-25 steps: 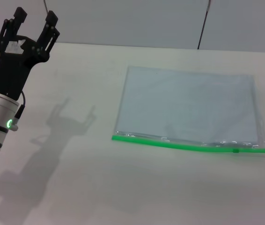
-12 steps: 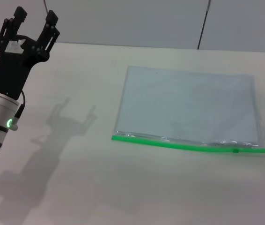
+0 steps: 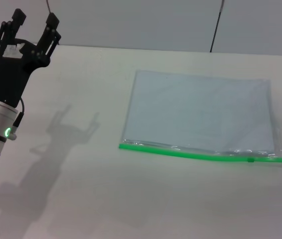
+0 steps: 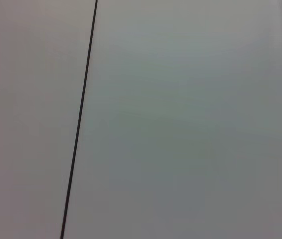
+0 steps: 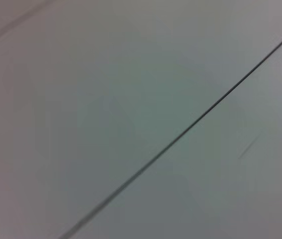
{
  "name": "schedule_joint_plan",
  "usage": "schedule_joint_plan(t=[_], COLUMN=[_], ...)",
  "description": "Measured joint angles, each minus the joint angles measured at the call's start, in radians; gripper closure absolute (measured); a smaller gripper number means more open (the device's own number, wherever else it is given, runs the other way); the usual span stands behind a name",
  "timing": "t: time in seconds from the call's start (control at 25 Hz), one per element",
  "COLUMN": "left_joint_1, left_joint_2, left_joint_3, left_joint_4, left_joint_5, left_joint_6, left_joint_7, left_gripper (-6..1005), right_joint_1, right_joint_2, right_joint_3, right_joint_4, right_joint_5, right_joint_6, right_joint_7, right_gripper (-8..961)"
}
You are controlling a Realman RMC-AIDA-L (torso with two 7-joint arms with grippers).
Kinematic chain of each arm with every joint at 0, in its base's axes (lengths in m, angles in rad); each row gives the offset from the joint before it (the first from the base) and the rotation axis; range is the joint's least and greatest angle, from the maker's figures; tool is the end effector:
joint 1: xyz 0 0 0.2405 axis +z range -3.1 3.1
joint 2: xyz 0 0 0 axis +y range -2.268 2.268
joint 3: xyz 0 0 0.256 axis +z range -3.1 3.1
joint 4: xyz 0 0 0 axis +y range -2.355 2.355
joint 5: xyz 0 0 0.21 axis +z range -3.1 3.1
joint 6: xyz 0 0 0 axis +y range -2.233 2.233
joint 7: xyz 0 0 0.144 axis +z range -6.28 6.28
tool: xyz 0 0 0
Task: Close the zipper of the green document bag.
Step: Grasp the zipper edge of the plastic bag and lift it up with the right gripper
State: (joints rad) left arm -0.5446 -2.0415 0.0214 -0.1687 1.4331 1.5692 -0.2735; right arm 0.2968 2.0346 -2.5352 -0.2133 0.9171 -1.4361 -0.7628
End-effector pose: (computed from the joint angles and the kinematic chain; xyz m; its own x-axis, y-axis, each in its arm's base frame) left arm -0.2746 0.3327 0.0121 0.5102 -0.3400 0.7900 0.7319 -0.3107 -0.6064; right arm 0.3262 0.2766 -0.0063 0.9391 0.3185 0.1291 0.1397 -0.0106 -0.9901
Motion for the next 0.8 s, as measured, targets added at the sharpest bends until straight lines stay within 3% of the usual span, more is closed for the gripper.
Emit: schedule_joint_plan(t=[0.8], left_joint_1=[0.022], left_joint_2=[0.001], left_joint_3=[-0.011], left_joint_4=[0.006], left_joint_5=[-0.034], left_joint_6=[0.002], left_joint_7=[0.000], left_gripper=[213], right_joint_1=[-0.062], right_joint_2=[0.006], right_joint_3=[-0.009], right_joint_4=[-0.041], right_joint_5=[0.036], right_joint_6=[0.313], right_joint_7=[-0.380], right_gripper=[97])
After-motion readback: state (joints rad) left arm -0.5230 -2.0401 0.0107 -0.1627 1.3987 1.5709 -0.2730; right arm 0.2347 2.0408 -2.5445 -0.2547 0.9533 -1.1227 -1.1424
